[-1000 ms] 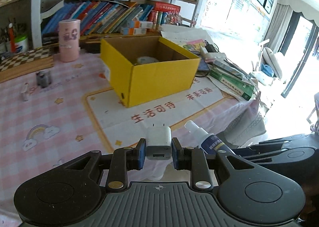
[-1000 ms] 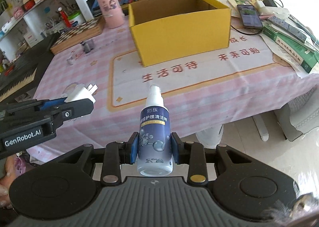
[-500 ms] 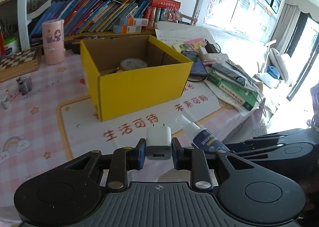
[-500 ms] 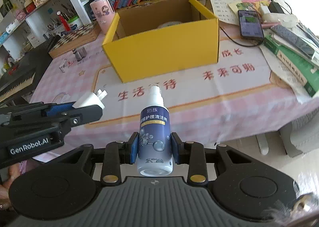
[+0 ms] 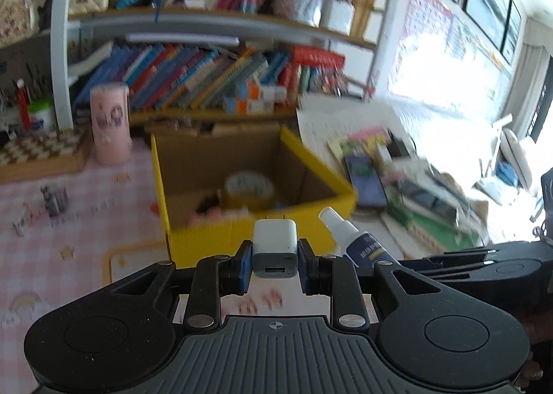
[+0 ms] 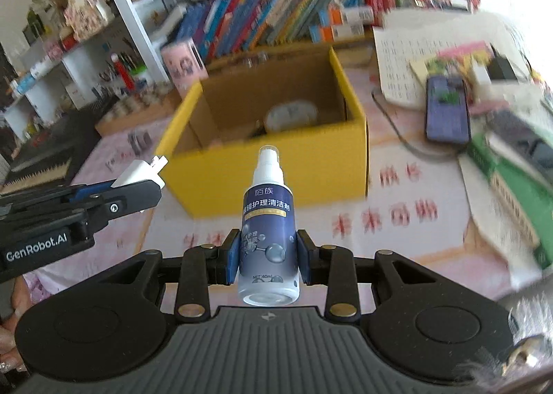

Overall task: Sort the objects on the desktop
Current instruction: 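Carry the spray bottle and charger over the yellow box with both tools, then open the right tool to drop the spray bottle while the left tool releases the charger into the box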

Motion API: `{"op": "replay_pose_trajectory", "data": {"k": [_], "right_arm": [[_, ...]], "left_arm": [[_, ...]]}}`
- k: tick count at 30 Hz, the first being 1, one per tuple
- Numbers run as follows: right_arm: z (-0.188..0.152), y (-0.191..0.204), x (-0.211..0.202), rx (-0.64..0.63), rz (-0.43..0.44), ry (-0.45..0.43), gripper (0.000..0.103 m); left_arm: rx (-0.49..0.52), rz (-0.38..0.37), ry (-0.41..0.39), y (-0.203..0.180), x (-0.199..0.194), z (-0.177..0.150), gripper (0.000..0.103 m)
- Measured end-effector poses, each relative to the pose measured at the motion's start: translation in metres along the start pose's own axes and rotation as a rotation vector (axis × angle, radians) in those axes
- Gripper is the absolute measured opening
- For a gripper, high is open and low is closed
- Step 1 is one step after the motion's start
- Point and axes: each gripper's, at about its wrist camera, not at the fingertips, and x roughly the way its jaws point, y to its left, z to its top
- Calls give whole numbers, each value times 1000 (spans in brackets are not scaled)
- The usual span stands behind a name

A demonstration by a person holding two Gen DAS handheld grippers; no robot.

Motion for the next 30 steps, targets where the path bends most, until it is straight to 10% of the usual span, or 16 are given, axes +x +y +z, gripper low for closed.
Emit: {"op": "replay_pose_trajectory", "data": {"k": [11, 21, 30], "right_arm": [[93, -16, 37, -118, 48, -105, 31], [128, -26, 120, -195, 35, 70, 31], [149, -17, 167, -253, 29, 184, 31]], "left_arm": [[-46, 129, -25, 23, 86, 68, 25], [-24, 231, 189, 50, 173, 65, 25], [29, 250, 138, 42, 167, 71, 32]]}}
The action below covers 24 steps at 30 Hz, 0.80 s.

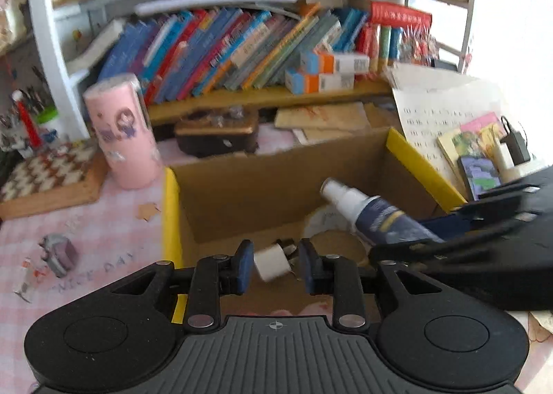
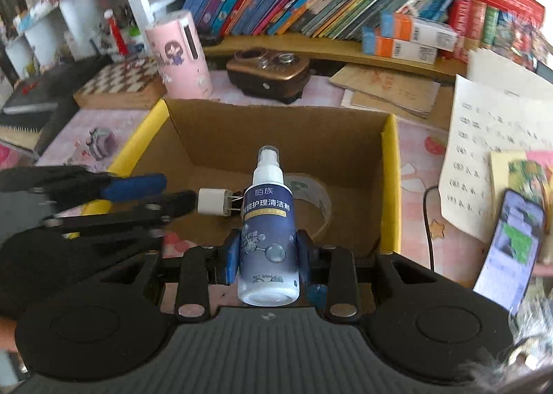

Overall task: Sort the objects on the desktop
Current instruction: 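Open the right tool to drop the spray bottle while the left tool releases the charger into the box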

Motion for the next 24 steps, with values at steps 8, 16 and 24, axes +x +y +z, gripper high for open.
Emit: {"op": "replay_pose_trajectory", "data": {"k": [8, 16, 24], "right_arm": [[32, 4, 40, -40, -4, 79, 31], [55, 14, 51, -19, 43, 57, 31], [50, 22, 59, 3, 30, 50, 39]], "left_arm": [[-114, -25, -99, 24, -58, -12, 47], [-199, -54, -134, 42, -103, -39, 50], [-263, -53, -113, 51, -117, -60, 58]]}}
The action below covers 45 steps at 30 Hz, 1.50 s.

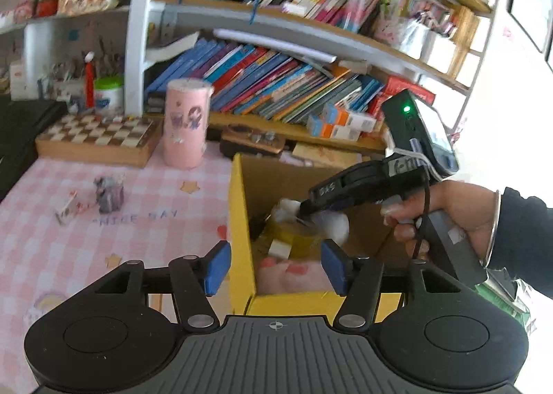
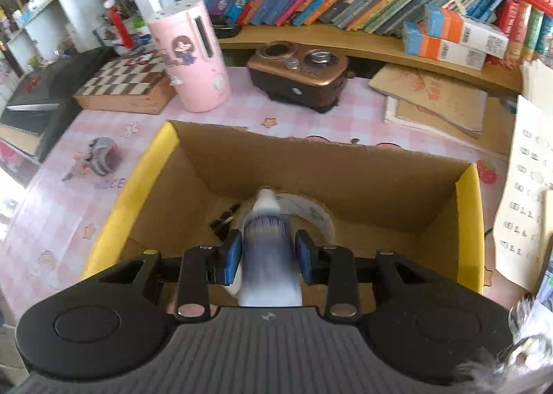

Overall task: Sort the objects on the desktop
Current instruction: 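Open the right tool to drop the spray bottle while the left tool releases the charger into the box, then withdraw both tools from the box toward the toy car and eraser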

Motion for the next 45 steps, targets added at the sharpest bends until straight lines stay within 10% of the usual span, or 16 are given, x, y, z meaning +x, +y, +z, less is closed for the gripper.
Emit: {"op": "replay_pose_trajectory", "data": {"k": [4, 25, 45], "right_arm": [[-4, -4, -7, 45, 46, -34, 59], [-132, 42, -144, 4, -32, -355, 66], [-241, 161, -136, 111, -192, -258, 68]], "left_arm": [[-15, 17, 9, 6, -7, -6, 58], [-10, 143, -180, 22, -68, -34, 80], [132, 91, -75, 74, -95, -87, 87]]}}
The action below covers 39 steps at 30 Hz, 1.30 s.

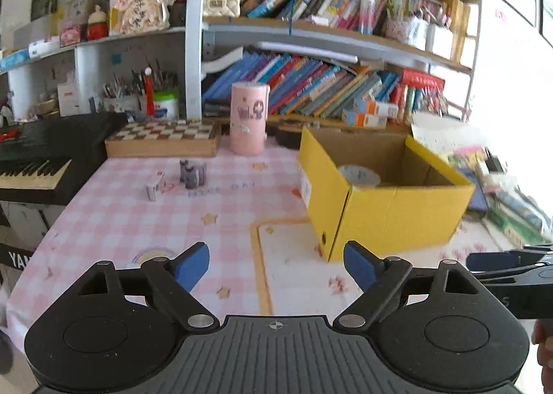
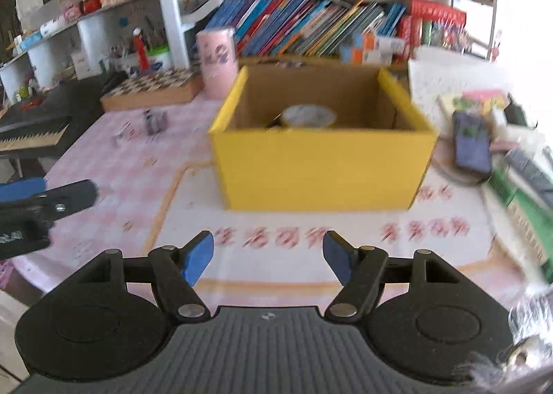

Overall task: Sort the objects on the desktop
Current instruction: 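Withdraw both tools from the box toward the toy car and eraser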

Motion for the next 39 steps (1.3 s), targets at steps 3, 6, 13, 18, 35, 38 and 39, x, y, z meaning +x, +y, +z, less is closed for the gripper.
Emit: {"op": "replay_pose_trajectory", "data": {"k": [3, 6, 13, 18, 35, 38, 39], "right_arm": [[-7, 28, -1, -17, -18, 1, 70], [-10, 51, -4, -31, -24, -18, 74], [-15, 103, 0, -66, 1, -15, 75], [-14, 130, 4, -78, 13, -15, 76], [-9, 177, 9, -57, -1, -21, 79], [-13, 184, 10, -77, -4, -9, 80], [-15, 186, 11, -80, -6, 0, 80]], "left_arm": [[22, -3, 17, 15, -7, -6, 88], [19, -3, 17, 34, -14, -7, 88], [5, 8, 16, 77, -27, -12, 88], [-11, 5, 18, 103, -31, -14, 88], [-30, -8, -1, 153, -40, -16, 88], [-38, -19, 20, 157, -36, -19, 88], [-37, -22, 31, 157, -34, -21, 88]]}}
